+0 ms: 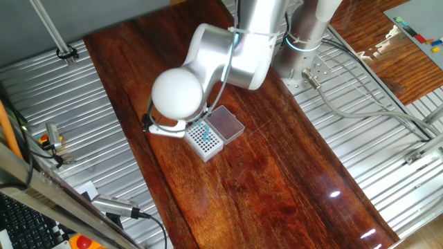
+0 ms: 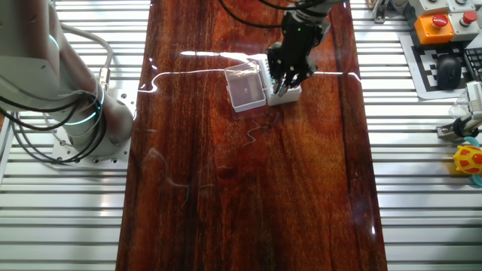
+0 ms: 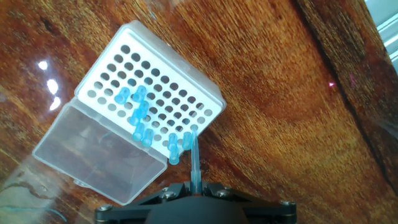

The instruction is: Insert a medium pipette tip into the holder for medium pipette tips

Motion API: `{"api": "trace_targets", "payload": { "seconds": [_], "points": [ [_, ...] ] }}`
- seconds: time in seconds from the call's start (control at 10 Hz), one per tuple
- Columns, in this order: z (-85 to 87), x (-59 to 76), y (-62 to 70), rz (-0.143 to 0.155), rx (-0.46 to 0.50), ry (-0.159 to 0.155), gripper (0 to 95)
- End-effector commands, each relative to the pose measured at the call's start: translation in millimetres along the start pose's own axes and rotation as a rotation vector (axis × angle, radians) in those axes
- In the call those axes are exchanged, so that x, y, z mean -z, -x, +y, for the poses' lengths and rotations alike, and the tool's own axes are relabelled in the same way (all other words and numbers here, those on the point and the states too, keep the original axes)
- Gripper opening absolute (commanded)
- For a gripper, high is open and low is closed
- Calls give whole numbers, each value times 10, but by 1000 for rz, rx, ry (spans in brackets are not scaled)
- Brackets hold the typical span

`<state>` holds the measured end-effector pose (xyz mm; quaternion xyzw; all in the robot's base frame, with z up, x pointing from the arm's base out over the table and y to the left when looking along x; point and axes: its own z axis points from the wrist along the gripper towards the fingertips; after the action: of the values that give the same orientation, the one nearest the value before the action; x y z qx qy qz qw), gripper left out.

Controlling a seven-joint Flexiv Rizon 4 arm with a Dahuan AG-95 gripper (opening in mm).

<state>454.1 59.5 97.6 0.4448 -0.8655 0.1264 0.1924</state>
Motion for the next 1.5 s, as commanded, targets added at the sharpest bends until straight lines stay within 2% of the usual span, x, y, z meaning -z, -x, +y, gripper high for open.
{"api": "trace_targets", "payload": {
  "seconds": [0.1, 0.2, 0.3, 0.6, 0.7, 0.8, 1.0, 1.1, 1.2, 1.5],
  "points": [
    [-1, 0, 16, 9, 0, -6, 0],
    [-1, 1, 19, 9, 4, -6, 0],
    [-2, 2, 19, -1, 8, -1, 380],
    [-2, 2, 19, -17, 8, 7, 380],
    [-3, 3, 16, -19, 9, 8, 570],
    [-3, 4, 11, -22, 9, 9, 570],
    [-8, 7, -40, -52, 17, 27, 570],
    [-4, 1, -77, -77, 12, 37, 570],
    [3, -11, -105, -103, -6, 52, 380],
    [26, -42, -134, -154, -35, 80, 380]
  ]
}}
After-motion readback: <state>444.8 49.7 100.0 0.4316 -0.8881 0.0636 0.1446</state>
